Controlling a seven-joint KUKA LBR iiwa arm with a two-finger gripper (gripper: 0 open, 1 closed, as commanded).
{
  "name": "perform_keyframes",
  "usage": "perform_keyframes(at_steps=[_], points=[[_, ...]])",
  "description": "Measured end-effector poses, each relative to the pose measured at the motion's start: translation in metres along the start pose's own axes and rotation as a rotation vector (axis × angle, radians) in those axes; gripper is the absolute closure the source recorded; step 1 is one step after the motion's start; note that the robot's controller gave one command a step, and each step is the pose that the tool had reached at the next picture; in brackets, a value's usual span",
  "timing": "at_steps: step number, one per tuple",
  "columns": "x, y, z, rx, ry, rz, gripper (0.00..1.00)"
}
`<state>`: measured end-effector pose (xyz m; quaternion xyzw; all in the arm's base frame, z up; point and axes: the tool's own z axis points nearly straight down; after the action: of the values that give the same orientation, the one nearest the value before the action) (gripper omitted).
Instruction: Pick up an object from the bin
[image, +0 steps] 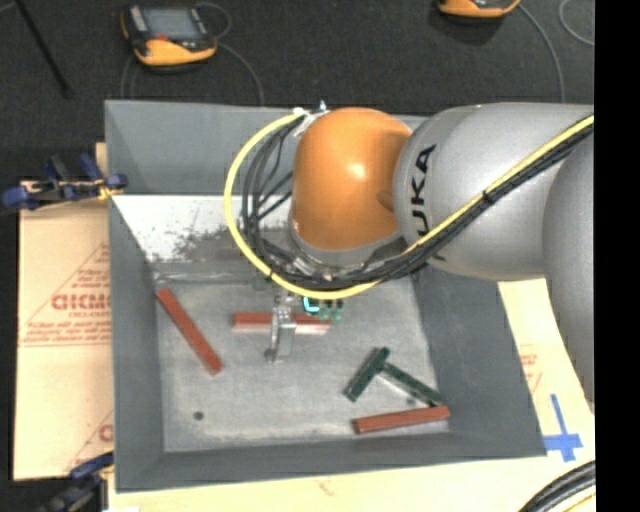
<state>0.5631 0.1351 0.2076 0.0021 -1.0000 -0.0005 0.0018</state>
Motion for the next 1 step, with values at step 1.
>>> perform_keyframes(at_steps=[1], points=[[-0.0010, -0.0009, -0.0034, 0.000, -0.005, 0.004, 0.00]])
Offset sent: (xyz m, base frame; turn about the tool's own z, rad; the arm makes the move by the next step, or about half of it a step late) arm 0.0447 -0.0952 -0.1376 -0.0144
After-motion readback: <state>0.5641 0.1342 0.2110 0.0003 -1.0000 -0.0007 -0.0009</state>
